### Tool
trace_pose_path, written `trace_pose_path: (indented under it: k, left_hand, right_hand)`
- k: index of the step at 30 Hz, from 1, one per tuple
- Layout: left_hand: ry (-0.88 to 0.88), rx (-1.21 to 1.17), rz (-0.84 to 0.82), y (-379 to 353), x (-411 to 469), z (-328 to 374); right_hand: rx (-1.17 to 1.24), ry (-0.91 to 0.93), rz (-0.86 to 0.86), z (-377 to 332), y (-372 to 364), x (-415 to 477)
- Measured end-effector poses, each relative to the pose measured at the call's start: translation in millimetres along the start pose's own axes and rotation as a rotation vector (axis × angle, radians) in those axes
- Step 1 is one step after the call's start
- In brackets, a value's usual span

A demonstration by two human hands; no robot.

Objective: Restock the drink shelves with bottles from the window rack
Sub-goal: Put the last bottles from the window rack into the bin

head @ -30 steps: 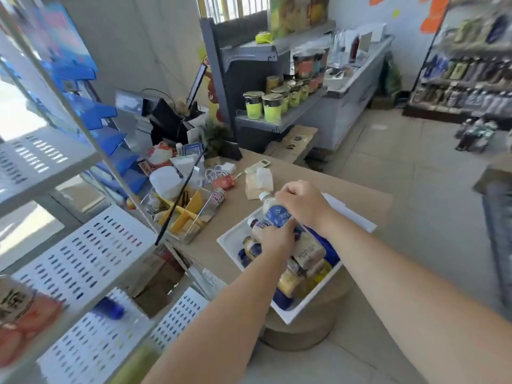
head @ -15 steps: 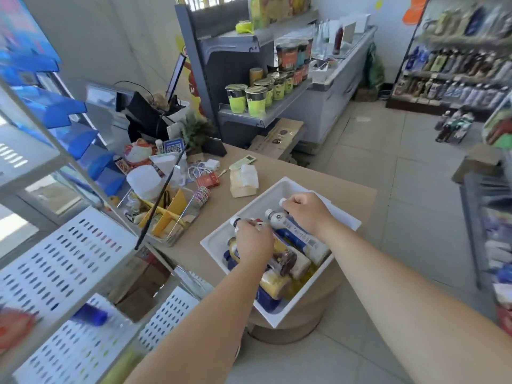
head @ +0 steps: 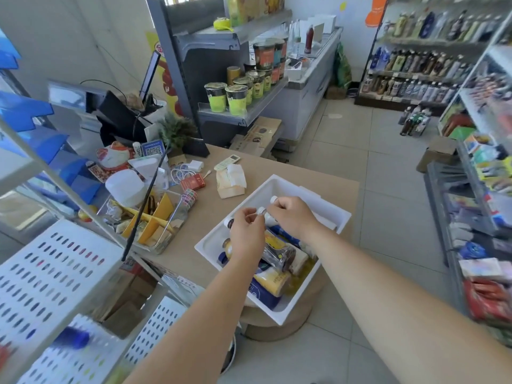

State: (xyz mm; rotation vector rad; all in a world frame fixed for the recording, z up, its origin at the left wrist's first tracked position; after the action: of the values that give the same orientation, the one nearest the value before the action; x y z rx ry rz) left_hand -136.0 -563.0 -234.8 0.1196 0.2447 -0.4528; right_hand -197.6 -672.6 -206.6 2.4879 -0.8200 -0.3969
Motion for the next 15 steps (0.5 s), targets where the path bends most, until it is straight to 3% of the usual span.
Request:
trace_pose_path:
  k: [8,15]
  left_hand:
    - [0.066,-0.01,0.099,-8,29,-16]
    - [0.073,-0.024,0.393,-24,40,-3]
  right_hand:
    - [-0.03,-0.044,-0.066,25,22,51]
    - [-0.04,0.08,-0.355,35,22,116]
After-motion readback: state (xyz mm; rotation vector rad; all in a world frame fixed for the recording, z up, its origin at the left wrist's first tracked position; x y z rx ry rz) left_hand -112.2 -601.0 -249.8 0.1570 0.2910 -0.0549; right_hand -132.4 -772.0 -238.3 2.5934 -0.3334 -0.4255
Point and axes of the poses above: each hand's wrist, its own x-axis towards the middle knuckle, its own y-axis out of the back of the hand, z = x × y, the point moved 1 cm from there along x, towards the middle knuckle, and after that the axes turned 4 degrees about -x, right-handed, at the moved point
